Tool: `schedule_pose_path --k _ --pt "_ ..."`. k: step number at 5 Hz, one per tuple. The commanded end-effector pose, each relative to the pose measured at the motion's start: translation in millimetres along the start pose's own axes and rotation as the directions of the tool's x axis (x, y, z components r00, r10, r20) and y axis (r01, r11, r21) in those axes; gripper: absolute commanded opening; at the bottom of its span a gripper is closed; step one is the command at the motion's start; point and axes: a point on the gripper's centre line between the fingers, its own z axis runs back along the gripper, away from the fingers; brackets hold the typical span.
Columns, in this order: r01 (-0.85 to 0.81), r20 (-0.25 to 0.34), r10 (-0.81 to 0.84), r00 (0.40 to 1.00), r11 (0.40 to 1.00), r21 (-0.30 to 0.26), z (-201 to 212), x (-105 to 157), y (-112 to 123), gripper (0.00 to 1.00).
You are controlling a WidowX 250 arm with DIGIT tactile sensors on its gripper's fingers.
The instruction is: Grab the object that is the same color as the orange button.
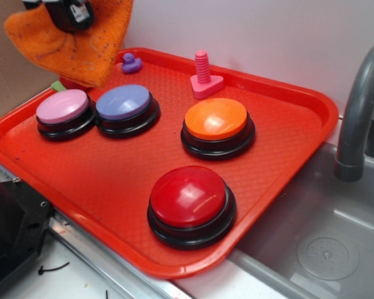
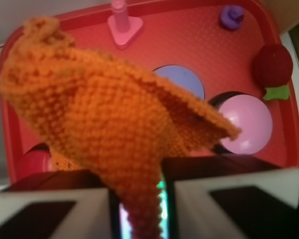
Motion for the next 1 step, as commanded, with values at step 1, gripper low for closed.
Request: schedule_pose_path --k 1 --pt "-0.044 -0.003 0.044 0.999 0.999 -0.008 16.2 -3.4 7.8 0.0"
